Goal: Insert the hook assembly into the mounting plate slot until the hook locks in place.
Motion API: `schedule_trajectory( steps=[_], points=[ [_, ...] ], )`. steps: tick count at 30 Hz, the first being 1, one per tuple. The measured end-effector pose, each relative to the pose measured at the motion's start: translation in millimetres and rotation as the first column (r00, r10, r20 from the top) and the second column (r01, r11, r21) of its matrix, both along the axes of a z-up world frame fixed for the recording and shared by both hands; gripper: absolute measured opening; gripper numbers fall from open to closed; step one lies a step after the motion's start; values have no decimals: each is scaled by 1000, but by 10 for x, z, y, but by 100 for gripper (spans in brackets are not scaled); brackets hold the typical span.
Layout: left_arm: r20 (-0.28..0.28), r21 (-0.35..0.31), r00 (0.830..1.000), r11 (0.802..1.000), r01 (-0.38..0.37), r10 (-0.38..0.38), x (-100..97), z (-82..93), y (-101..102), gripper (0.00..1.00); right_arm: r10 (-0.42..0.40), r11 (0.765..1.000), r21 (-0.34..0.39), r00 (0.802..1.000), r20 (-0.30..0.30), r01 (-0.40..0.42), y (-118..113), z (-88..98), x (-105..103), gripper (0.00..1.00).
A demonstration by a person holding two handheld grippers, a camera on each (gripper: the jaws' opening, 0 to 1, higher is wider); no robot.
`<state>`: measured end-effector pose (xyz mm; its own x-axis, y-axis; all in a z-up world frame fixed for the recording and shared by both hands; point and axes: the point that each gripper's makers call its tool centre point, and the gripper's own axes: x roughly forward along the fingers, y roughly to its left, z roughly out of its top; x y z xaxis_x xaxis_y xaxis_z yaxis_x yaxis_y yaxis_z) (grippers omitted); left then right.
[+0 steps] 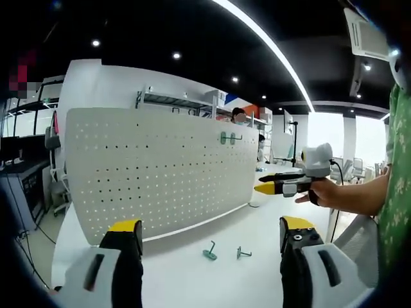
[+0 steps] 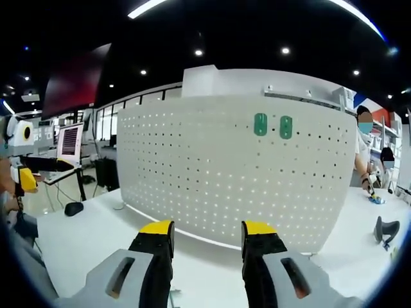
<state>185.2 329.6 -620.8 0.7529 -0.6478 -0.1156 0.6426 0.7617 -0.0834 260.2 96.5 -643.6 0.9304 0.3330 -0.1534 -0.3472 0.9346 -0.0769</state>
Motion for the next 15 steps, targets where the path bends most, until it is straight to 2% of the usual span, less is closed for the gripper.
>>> schedule_trajectory(
  steps=[15],
  points=[
    [-6,2,1000,1000,-8,8,5,-10,15,90,9,1000,0,1000,4,-9,21,19,24,42]
  ],
)
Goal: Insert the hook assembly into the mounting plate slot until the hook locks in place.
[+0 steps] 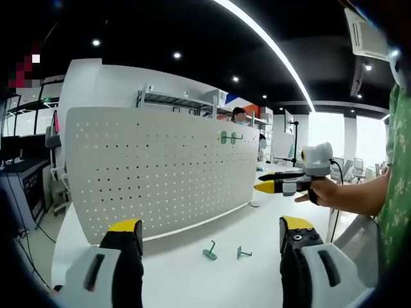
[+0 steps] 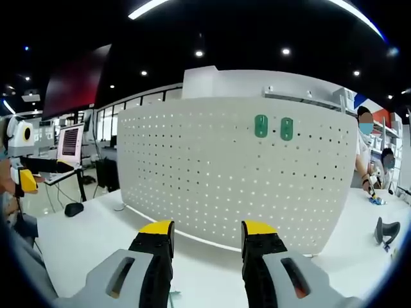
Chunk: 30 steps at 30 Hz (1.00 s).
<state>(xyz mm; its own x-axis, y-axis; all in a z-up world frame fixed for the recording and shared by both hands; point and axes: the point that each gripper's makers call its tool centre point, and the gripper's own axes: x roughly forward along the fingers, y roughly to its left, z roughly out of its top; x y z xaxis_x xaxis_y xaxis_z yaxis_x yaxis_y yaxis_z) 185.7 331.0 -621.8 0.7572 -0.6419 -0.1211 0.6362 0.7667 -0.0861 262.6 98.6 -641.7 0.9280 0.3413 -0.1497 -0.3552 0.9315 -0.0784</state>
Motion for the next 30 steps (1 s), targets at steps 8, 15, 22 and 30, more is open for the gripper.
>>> schedule_trajectory(
  steps=[8,15,22,30],
  points=[
    [3,-3,1000,1000,-18,18,-27,10,62,90,5,1000,16,1000,15,-5,26,77,25,42],
    [1,0,1000,1000,-2,2,-25,10,11,89,-3,999,32,1000,14,3,-23,86,0,42],
    [4,0,1000,1000,4,-4,-17,20,11,89,-6,1000,31,1000,17,6,-20,99,-14,42],
    [4,2,1000,1000,5,-5,-20,13,22,89,-9,999,40,1000,17,8,-17,104,-20,42]
  ],
)
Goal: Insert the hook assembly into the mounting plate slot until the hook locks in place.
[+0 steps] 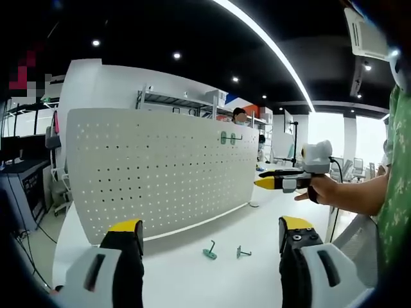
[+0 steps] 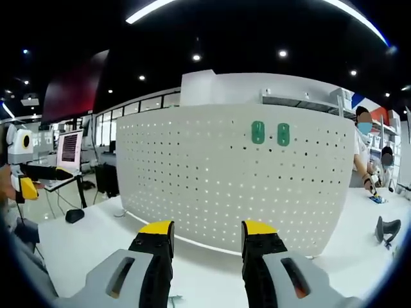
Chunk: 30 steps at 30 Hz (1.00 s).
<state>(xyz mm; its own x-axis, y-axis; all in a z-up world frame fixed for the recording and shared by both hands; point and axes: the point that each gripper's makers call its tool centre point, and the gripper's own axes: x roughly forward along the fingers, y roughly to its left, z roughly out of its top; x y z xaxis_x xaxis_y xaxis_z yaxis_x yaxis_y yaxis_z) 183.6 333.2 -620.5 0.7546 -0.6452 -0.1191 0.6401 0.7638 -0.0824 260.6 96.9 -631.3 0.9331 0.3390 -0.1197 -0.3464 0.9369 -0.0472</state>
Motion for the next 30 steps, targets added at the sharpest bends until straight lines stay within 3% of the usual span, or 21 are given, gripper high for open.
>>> schedule_trajectory(
  steps=[18,30],
  points=[
    [10,-1,1000,1000,12,-12,22,38,-32,89,-12,1000,-9,1000,13,12,-36,34,-9,42],
    [-2,-2,1000,1000,20,-20,46,-17,-68,89,3,999,-33,1000,-15,-4,8,-97,34,42]
  ],
)
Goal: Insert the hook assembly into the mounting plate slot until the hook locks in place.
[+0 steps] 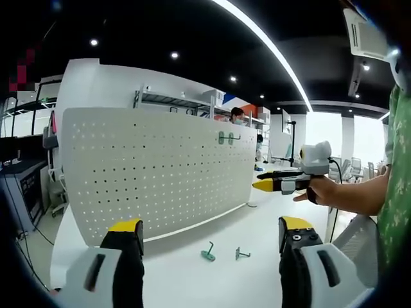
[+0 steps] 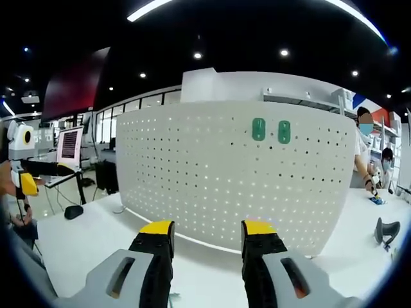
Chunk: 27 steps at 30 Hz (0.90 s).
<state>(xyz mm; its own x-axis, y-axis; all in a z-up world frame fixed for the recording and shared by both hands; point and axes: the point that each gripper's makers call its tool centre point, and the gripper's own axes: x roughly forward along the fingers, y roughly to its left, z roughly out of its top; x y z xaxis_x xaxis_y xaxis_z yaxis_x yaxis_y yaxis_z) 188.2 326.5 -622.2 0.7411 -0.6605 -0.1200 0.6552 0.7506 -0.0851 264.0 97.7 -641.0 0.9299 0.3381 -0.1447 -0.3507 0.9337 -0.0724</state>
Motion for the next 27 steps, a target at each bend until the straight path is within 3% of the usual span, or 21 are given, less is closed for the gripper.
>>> schedule_trajectory(
  steps=[27],
  points=[
    [-36,4,999,1000,-1,1,21,-149,-11,87,105,991,-70,981,-166,-117,489,-738,206,36]
  ],
)
